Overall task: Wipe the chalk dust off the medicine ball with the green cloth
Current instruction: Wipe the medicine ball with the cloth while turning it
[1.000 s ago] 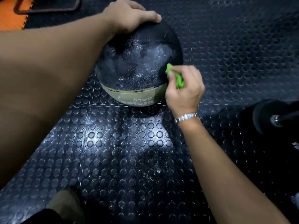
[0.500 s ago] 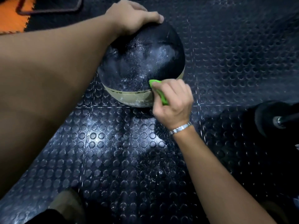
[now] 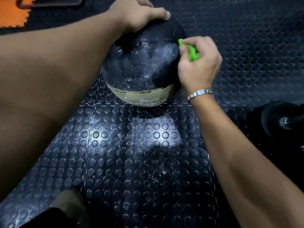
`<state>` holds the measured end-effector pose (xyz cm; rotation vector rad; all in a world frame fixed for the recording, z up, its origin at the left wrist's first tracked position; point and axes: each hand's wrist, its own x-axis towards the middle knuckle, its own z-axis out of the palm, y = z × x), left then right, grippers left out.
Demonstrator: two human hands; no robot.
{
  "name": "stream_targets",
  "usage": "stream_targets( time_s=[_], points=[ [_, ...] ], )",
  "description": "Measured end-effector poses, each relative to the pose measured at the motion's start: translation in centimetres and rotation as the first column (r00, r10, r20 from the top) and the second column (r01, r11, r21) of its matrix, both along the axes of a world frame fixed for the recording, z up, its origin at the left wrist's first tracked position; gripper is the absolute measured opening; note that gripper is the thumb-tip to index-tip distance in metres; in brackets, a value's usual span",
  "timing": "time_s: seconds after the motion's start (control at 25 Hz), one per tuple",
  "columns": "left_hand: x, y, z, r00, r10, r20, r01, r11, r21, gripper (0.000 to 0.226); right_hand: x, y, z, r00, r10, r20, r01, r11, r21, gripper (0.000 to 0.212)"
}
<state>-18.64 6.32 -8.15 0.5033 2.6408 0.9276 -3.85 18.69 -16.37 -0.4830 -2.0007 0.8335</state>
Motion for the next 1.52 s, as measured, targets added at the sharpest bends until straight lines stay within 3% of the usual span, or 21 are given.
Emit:
stream_targets(
  time_s=[0.12,0.28,0.44,0.6,0.76,0.92,1.04,1.08,1.16,1.24,1.36,1.52],
  points=[
    [0.0,-0.2,0.1,0.999,0.005,-0.043,-0.005,1.0,0.002,0.06,2.2,-0.9,-0.8,0.986,0.161,0.042,-0.164,0.983,0.081,0.006],
    [-0.1,0.2,-0.1,1.0,-0.005,0.0,0.005,1.0,-0.015,0.06,0.0,0.3,1.0,0.996,0.006,0.09,0.002,0.996,-0.085,0.006],
    [-0.2,0.1,-0.1,0.999,0.008,-0.039,-0.01,0.999,-0.035,0.072,2.9,-1.4,0.0,0.96,0.26,0.103,-0.275,0.944,0.183,0.004],
    [-0.1,0.9,-0.5,0.999,0.003,-0.047,-0.006,0.998,-0.059,0.076,0.2,-1.1,1.9,0.995,0.076,0.062,-0.079,0.996,0.051,0.005],
    [0.1,1.4,-0.3,0.997,-0.002,-0.082,-0.006,0.996,-0.089,0.073,2.3,-1.7,1.0,0.961,0.254,0.106,-0.274,0.916,0.293,0.004],
    [0.3,2.0,0.0,0.998,-0.012,-0.057,0.007,0.996,-0.086,0.071,0.2,-1.3,2.7,0.991,0.096,0.092,-0.109,0.982,0.155,0.006],
    [0.5,1.7,0.2,0.997,0.002,-0.075,-0.009,0.996,-0.094,0.069,2.5,-3.3,1.1,0.959,0.239,0.15,-0.28,0.878,0.389,0.007],
    [0.7,1.4,0.6,0.997,-0.018,-0.071,0.011,0.995,-0.1,0.072,3.0,-2.8,1.1,0.957,0.245,0.158,-0.289,0.872,0.395,0.006],
    [0.2,0.2,0.3,0.997,-0.079,-0.007,0.078,0.996,-0.046,0.074,1.9,-1.5,1.7,0.978,0.159,0.138,-0.184,0.963,0.198,0.005],
    [0.0,-1.2,-0.1,0.989,-0.143,0.03,0.143,0.99,-0.014,0.066,1.4,-1.2,2.1,0.984,0.11,0.142,-0.123,0.989,0.083,0.007],
    [-0.7,-2.8,-1.2,0.983,-0.14,-0.12,0.146,0.988,0.042,0.082,2.3,-1.9,1.4,0.971,0.183,0.157,-0.213,0.955,0.205,0.007],
    [-1.6,-2.3,-2.2,0.988,-0.117,-0.101,0.129,0.983,0.128,0.066,0.0,-3.9,2.6,0.986,0.123,0.113,-0.15,0.952,0.268,0.006]
  ],
)
